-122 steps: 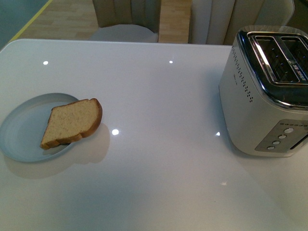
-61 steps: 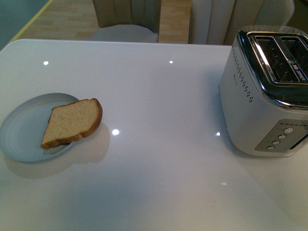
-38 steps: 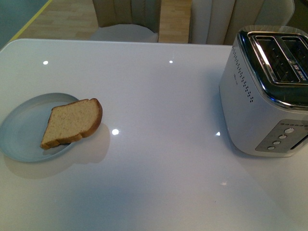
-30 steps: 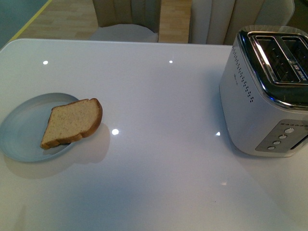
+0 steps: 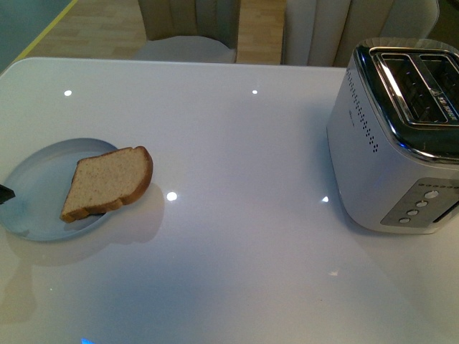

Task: Left arm holds plate, right arm toasts bread

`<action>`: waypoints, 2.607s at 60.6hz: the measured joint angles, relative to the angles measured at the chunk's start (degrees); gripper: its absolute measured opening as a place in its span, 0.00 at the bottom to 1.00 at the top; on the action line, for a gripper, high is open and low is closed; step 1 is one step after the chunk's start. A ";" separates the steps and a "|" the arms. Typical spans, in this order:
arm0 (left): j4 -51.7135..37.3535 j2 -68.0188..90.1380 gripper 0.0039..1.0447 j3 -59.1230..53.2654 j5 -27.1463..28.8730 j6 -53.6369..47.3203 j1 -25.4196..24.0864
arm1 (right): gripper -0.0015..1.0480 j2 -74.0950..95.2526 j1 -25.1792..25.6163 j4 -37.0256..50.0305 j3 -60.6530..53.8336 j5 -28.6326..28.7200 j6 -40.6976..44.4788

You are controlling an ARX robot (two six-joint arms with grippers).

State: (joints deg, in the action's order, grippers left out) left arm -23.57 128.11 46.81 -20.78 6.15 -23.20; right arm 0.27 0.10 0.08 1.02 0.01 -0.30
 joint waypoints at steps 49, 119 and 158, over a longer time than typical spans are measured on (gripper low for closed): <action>0.33 8.61 0.21 8.07 6.88 -2.19 4.28 | 0.92 0.00 0.00 0.00 0.00 0.00 0.00; 5.40 -16.20 0.02 -5.86 -6.23 9.88 -4.33 | 0.92 0.00 0.00 0.00 0.00 -0.02 0.00; 20.68 -43.08 0.02 -6.82 -2.60 24.48 18.75 | 0.92 0.00 0.00 0.00 0.00 -0.02 0.00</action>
State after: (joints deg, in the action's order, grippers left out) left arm -2.90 85.03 39.99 -23.38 30.63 -4.45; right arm 0.27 0.10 0.08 1.02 -0.01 -0.30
